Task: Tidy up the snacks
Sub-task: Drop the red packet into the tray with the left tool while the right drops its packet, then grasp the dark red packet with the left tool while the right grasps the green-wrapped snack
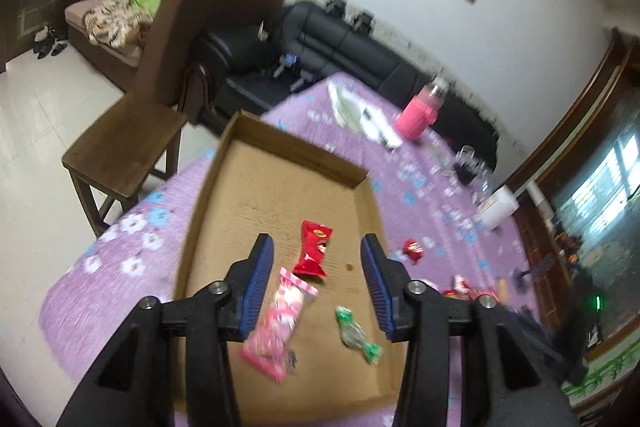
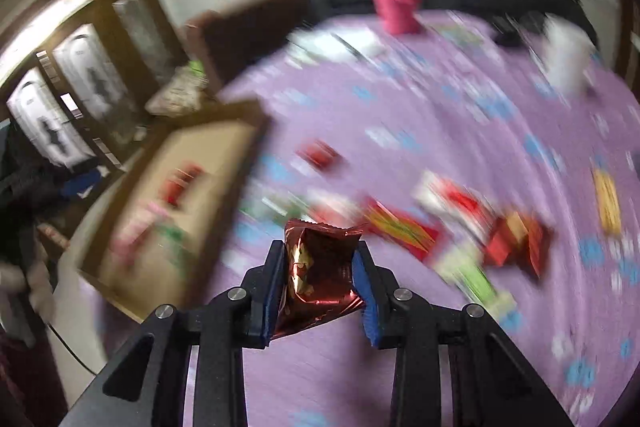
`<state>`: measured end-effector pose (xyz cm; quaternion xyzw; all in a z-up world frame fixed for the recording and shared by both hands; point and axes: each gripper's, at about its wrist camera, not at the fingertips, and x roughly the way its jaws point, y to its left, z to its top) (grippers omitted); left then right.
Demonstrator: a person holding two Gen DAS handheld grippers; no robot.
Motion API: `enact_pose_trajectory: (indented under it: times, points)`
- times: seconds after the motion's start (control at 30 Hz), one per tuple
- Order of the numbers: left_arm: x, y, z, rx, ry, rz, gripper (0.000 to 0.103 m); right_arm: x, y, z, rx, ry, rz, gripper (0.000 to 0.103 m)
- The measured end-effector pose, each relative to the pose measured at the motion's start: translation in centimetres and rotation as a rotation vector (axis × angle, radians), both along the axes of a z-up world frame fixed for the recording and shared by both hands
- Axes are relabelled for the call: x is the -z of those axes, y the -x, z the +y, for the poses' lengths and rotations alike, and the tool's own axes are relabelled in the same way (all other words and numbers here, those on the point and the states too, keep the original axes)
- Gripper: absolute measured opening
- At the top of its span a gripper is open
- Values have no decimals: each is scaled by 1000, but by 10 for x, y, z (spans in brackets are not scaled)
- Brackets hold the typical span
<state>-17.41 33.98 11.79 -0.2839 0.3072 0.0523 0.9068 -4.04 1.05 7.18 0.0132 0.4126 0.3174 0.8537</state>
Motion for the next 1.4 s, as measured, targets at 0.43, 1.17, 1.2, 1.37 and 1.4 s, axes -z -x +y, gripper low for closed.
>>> enact_pose_trajectory:
  times: [0.43, 1.17, 1.2, 1.37, 1.4]
  points:
    - [-13, 106, 29, -74, -68, -31, 61, 38, -51, 245, -266, 218, 82, 38]
    - [0, 91, 48, -84, -28, -73, 61, -19, -38, 220, -174, 124, -123, 40]
    - [0, 91, 48, -81, -29, -74, 61, -18, -39, 218, -169, 123, -117, 40]
    - [1, 87, 41, -61, -34, -72, 62, -16, -44, 206, -142, 102, -83, 40]
    - [2, 86, 40, -57, -32, -72, 62, -16, -45, 203, -138, 95, -78, 40]
